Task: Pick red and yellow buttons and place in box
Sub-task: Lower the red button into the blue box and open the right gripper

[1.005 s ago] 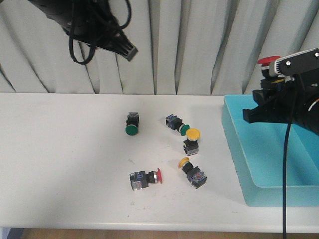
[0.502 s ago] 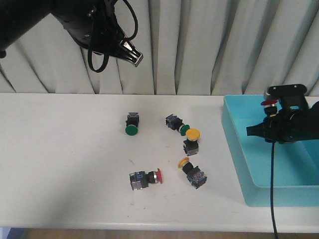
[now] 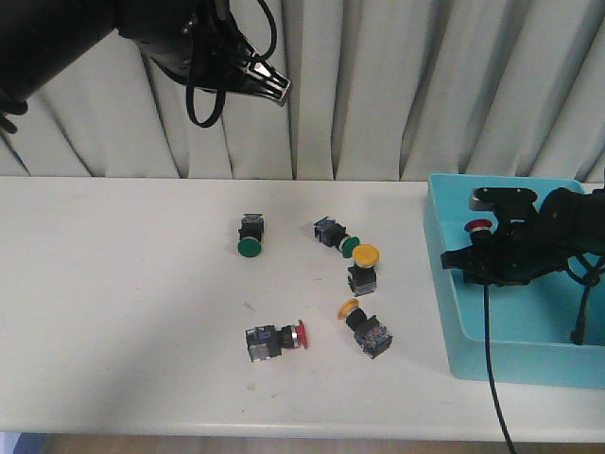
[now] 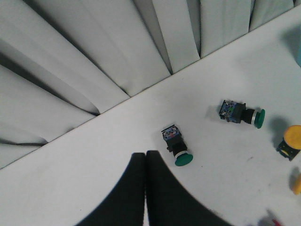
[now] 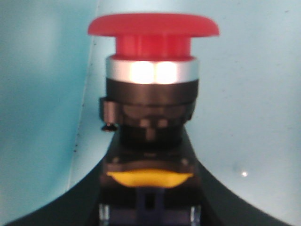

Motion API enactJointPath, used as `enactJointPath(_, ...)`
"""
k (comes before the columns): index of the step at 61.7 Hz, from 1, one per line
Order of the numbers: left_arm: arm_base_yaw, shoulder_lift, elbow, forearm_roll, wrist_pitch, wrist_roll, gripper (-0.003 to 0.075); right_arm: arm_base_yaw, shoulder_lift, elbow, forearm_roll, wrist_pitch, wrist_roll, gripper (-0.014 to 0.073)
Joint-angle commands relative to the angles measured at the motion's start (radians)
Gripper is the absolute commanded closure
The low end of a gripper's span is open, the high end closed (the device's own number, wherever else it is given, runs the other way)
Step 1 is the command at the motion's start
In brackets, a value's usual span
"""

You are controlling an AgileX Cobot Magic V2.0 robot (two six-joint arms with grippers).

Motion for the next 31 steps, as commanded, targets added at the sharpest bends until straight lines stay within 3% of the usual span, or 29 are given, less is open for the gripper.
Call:
enactJointPath(1,-0.001,-0.047,-0.022,0.031,-0.056,-0.021,0.0727,-0.005,-0.018,-0.043,-0.007,0.022,-0.045,0.0255)
enactJointPath(13,-0.001,-0.047,-0.022,0.031,-0.049,-0.021,0.0727,-0.005,-0.028,-0.085,-0.008,0.07,-0.051,0.0101)
enactJointPath(25,-0.001,-0.047,-0.022,0.031,-0.071,-0.021,0.0709,-0.005,-0.078,-0.103,-0.01,0.104,-0.051,0.0084)
enactJointPath(26,-0.001,-0.047,-0.026,0.008,-0.179,-0.021,0.057,-0.005,-0.24,-0.103,-0.014,0.145,-0.051,0.0084)
enactJointPath(31,-0.001,-0.045,-0.026,-0.036,-0.218,-0.022,0.0491,-0.005,-0.301,-0.103,-0.014,0.171,-0.051,0.0084)
